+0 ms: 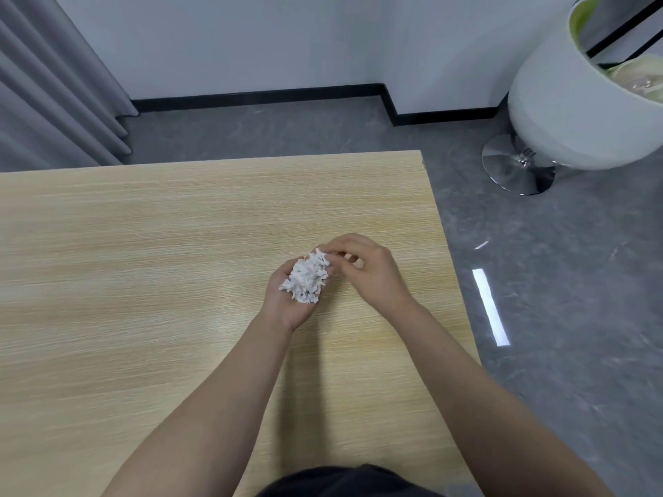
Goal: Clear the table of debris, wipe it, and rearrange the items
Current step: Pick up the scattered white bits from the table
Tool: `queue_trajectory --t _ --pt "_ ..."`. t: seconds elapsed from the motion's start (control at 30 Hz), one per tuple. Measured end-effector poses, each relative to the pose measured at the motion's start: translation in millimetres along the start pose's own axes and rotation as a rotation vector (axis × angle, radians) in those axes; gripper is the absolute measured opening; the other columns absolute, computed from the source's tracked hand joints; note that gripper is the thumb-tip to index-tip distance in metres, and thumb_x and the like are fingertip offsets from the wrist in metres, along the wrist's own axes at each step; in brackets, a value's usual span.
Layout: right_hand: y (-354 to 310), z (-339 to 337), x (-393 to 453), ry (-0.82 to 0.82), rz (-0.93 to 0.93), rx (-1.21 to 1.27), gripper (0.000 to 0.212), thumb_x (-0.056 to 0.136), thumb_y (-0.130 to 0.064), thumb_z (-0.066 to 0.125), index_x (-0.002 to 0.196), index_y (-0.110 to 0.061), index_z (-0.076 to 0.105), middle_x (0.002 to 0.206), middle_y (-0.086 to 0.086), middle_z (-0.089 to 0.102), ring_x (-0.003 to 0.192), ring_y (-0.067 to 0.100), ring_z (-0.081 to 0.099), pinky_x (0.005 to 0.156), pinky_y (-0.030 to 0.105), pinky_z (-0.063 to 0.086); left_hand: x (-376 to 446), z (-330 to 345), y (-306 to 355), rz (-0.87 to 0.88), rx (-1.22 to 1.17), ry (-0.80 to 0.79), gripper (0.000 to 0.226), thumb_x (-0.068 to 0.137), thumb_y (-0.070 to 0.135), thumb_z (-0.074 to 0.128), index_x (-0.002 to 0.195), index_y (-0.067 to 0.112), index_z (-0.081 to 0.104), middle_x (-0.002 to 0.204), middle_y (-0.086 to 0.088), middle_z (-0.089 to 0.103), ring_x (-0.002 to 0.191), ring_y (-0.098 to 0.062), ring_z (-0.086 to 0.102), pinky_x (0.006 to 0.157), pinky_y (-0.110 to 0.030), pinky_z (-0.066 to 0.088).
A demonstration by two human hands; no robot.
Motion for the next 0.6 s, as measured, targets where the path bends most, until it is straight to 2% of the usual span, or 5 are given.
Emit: queue_trajectory --t 0.1,0.2,0.27,0.43,0.6 --pt "24 -12 0 0.125 0.104 -0.033 0.01 0.087 -0.012 0.064 0.092 -0.013 0.072 0.09 -0.009 0.063 0.077 0.0 0.056 0.069 0.012 0.042 3 -3 1 -0.068 -0.065 -0.105 0.032 0.089 0.006 0.039 0.107 -0.012 0.059 0.107 -0.027 0.064 0.09 -0.036 0.066 0.087 -0.042 0.052" --pt "55 -19 2 0.197 0.276 -0.15 0.01 0.088 -0.014 0.063 0.095 -0.012 0.07 0.097 -0.001 0.065 0.075 0.004 0.054 0.07 0.015 0.04 3 -1 1 -0.057 -0.06 -0.133 0.036 0.093 0.007 0.035 0.099 -0.014 0.063 0.103 -0.026 0.066 0.084 -0.037 0.069 0.086 -0.044 0.052" --pt "71 -17 5 0.159 0.359 -0.249 0.014 0.088 -0.015 0.062 0.1 -0.012 0.069 0.103 0.003 0.065 0.079 0.007 0.054 0.073 0.017 0.04 -3 -1 1 -0.033 -0.024 -0.142 0.034 0.086 0.005 0.039 0.094 -0.015 0.065 0.101 -0.026 0.067 0.083 -0.037 0.069 0.081 -0.045 0.051" --pt "92 3 15 -0.001 0.426 -0.386 0.023 0.088 -0.018 0.063 0.11 -0.011 0.065 0.111 0.005 0.063 0.096 0.015 0.06 0.084 0.026 0.047 -1 -10 6 -0.066 -0.062 -0.021 0.041 0.096 0.011 0.033 0.096 -0.017 0.064 0.106 -0.029 0.064 0.103 -0.037 0.059 0.101 -0.042 0.041" --pt "94 16 20 -0.038 0.373 -0.521 0.014 0.089 -0.016 0.06 0.1 -0.009 0.065 0.105 0.007 0.058 0.095 0.023 0.058 0.084 0.037 0.049 -3 -14 10 -0.055 -0.055 -0.012 0.038 0.098 0.011 0.031 0.102 -0.014 0.06 0.101 -0.029 0.065 0.104 -0.035 0.057 0.099 -0.042 0.038"
Point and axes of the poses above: each hand's wrist, its own x-axis towards the middle knuckle, its own z-axis out of the palm, y = z × x, the point moved 2 cm from there along x, towards the middle knuckle
